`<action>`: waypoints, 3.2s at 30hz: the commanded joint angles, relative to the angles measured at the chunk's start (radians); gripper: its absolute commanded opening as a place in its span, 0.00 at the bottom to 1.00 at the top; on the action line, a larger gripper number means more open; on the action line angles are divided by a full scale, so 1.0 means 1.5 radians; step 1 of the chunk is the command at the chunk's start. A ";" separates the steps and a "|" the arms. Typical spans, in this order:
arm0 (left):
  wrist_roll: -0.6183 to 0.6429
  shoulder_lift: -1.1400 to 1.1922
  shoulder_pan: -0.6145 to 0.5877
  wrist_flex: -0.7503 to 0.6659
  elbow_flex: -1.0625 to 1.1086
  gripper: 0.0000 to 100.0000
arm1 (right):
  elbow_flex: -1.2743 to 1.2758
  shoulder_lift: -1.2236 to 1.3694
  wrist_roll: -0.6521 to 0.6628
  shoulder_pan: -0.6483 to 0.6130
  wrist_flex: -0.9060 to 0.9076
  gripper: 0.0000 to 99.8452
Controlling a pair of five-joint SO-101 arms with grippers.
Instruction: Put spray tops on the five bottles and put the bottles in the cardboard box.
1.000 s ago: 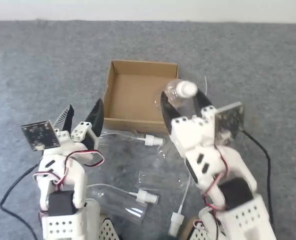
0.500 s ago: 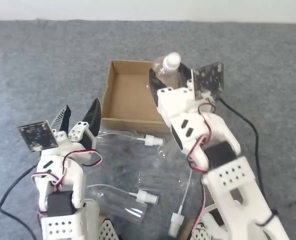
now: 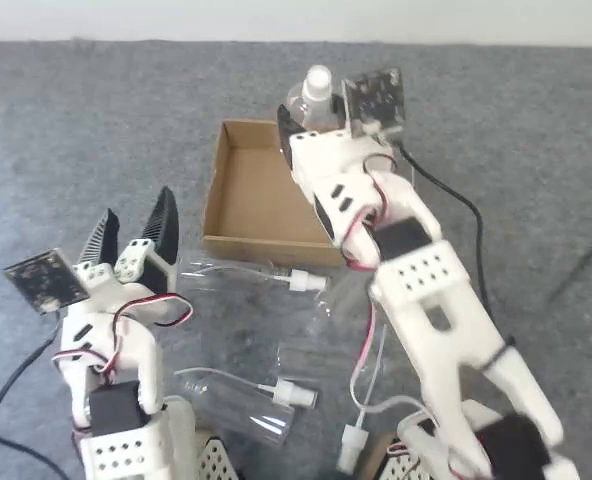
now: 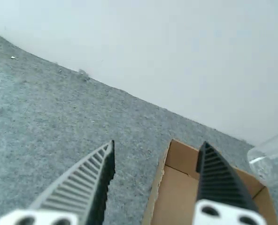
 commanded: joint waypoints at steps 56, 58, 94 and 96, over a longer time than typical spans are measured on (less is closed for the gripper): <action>0.010 -0.011 -0.024 -0.018 -0.037 0.26 | -0.595 0.676 0.055 -0.073 -0.020 0.07; 0.010 -0.011 -0.024 -0.018 -0.037 0.26 | -0.595 0.681 0.055 -0.073 -0.020 0.07; 0.009 -0.011 -0.023 -0.019 -0.037 0.26 | -0.592 0.688 0.056 -0.083 0.021 0.30; 0.009 -0.011 -0.023 -0.019 -0.037 0.26 | -0.592 0.688 0.065 -0.084 0.022 0.34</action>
